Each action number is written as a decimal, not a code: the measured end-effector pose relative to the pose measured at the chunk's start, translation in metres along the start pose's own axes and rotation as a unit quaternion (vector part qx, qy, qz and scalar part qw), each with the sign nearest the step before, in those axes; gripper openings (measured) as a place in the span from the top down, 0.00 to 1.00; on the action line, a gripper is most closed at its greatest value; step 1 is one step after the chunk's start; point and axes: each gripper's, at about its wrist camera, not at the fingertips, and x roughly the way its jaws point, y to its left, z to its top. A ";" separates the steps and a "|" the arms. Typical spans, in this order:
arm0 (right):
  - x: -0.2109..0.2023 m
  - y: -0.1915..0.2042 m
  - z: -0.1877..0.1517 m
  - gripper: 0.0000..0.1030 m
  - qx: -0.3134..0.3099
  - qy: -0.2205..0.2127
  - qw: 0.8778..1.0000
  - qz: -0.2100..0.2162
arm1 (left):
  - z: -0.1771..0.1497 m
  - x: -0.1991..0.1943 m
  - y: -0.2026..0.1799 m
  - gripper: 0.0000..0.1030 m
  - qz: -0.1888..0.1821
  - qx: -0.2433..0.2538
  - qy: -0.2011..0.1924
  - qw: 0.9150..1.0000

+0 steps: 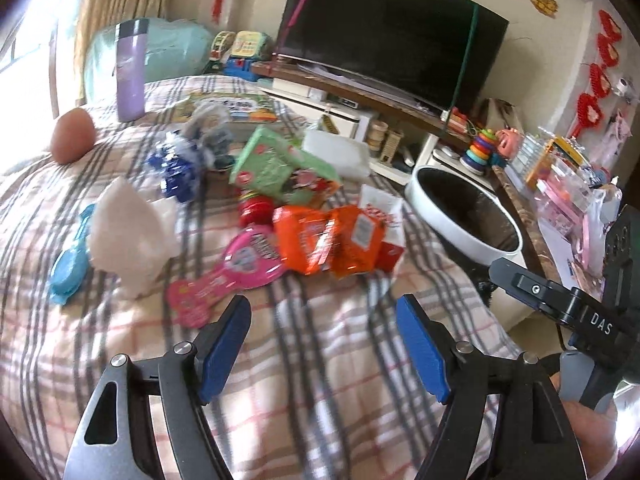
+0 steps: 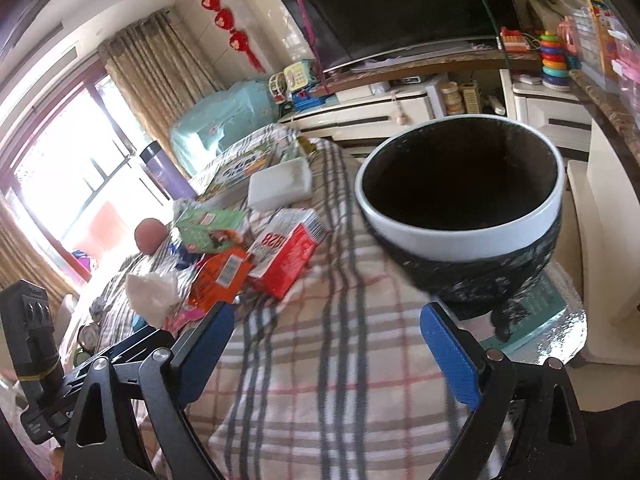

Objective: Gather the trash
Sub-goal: 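Move both open tools back over the remaining items on the bed, then grasp the orange snack bag with the right tool while the left tool grasps the pink toothbrush, then carry the orange bag and pink toothbrush over the black bin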

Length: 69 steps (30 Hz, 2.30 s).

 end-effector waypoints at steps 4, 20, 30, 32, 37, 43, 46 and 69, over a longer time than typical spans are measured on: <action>0.006 0.010 -0.004 0.07 -0.004 0.009 1.000 0.007 | 0.001 -0.005 0.013 0.28 0.010 -0.008 0.002 1.000; 0.031 0.049 -0.014 0.08 -0.032 0.038 0.998 0.045 | 0.021 0.016 0.045 0.28 0.041 0.067 0.051 0.996; 0.060 0.061 -0.012 0.28 -0.015 0.072 0.994 0.080 | 0.032 0.036 0.049 0.29 0.038 0.141 0.061 0.987; 0.067 0.063 -0.011 0.29 -0.010 0.079 0.993 0.088 | 0.032 0.043 0.048 0.29 0.037 0.151 0.067 0.986; 0.079 0.062 -0.006 0.30 0.009 0.084 0.991 0.108 | 0.029 0.057 0.047 0.38 0.037 0.162 0.079 0.983; 0.090 0.056 0.000 0.55 0.032 0.086 0.988 0.121 | 0.027 0.066 0.044 0.59 0.035 0.168 0.088 0.981; 0.089 0.056 -0.002 0.74 0.024 0.087 0.989 0.118 | 0.026 0.065 0.039 0.68 0.037 0.174 0.088 0.980; 0.004 0.025 -0.013 0.89 -0.006 0.023 0.997 0.077 | 0.011 0.022 0.016 0.69 -0.027 0.095 0.057 0.993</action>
